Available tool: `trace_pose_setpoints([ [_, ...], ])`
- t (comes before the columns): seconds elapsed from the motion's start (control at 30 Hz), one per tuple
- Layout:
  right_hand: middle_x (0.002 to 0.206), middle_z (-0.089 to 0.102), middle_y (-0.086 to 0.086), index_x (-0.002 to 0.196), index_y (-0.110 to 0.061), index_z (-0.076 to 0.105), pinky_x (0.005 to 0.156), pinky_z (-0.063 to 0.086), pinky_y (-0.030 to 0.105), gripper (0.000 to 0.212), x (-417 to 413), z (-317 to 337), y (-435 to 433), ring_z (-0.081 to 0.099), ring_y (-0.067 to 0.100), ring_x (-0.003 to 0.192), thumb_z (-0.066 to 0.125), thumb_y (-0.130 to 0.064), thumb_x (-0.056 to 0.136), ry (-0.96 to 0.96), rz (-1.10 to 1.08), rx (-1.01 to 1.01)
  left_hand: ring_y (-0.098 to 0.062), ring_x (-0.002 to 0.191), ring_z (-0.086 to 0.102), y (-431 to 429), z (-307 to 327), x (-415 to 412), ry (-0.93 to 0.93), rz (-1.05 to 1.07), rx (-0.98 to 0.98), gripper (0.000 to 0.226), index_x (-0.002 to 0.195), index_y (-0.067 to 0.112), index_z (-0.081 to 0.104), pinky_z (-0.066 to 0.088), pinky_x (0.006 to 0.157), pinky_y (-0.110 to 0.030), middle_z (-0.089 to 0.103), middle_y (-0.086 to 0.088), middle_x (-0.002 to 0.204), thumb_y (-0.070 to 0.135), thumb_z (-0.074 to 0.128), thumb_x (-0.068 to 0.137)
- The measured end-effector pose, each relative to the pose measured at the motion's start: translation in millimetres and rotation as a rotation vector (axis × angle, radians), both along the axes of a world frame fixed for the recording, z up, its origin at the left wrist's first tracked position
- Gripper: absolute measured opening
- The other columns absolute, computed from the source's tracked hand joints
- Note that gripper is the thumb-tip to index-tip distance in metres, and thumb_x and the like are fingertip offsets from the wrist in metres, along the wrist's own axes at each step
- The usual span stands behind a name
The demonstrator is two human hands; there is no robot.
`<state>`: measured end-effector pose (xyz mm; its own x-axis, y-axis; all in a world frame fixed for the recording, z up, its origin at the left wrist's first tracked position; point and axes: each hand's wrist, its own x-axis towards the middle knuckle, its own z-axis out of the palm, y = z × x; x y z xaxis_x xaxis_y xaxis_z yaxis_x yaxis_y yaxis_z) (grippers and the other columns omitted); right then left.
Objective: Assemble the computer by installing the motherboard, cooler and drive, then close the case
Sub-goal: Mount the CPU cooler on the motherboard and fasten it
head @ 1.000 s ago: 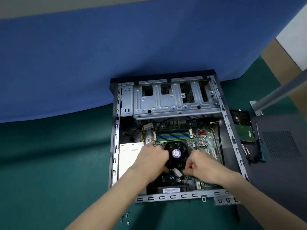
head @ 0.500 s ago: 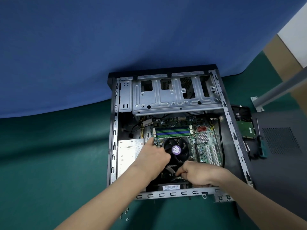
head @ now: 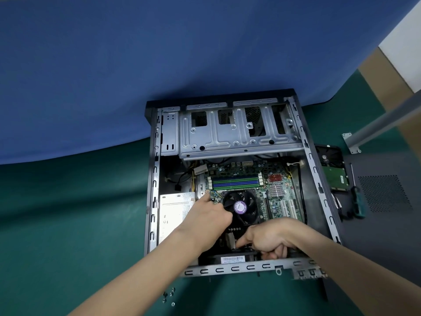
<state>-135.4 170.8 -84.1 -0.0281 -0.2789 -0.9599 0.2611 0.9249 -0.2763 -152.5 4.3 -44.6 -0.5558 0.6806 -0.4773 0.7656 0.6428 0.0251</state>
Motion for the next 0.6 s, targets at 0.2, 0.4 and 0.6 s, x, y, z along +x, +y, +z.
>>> trace_pose_setpoints([
  [0.2, 0.04, 0.038, 0.0, 0.148, -0.042, 0.024, 0.031, 0.021, 0.009, 0.076, -4, -4, 0, 0.025, 0.004, 0.024, 0.014, 0.007, 0.091, -0.104, 0.018, -0.006, -0.025, 0.09, 0.061, -5, -3, 7, -0.003, -0.017, 0.09, 0.005, 0.089, 0.019, 0.059, 0.027, 0.094, -0.032, 0.066, -0.004, 0.093, 0.022, 0.061, 0.086],
  [0.4, 0.032, 0.034, -0.002, 0.089, -0.01, 0.04, 0.033, 0.018, 0.006, 0.029, 1, -10, -2, 0.019, 0.005, 0.022, 0.014, 0.002, 0.093, -0.12, 0.018, 0.051, -0.028, 0.092, 0.06, 1, -2, 10, -0.086, -0.139, 0.152, 0.029, 0.106, 0.017, 0.062, 0.044, 0.078, -0.037, 0.06, -0.004, 0.103, 0.002, 0.05, 0.085],
  [0.6, 0.044, 0.039, 0.002, 0.096, -0.01, 0.051, 0.033, 0.019, 0.009, 0.03, 7, -13, 2, 0.025, 0.005, 0.025, 0.021, -0.003, 0.097, -0.01, -0.034, 0.026, -0.033, 0.081, 0.056, 14, -1, 6, -0.199, -0.148, 0.066, 0.025, 0.093, 0.009, 0.058, 0.029, 0.065, -0.035, 0.06, -0.012, 0.096, -0.007, 0.04, 0.086],
])
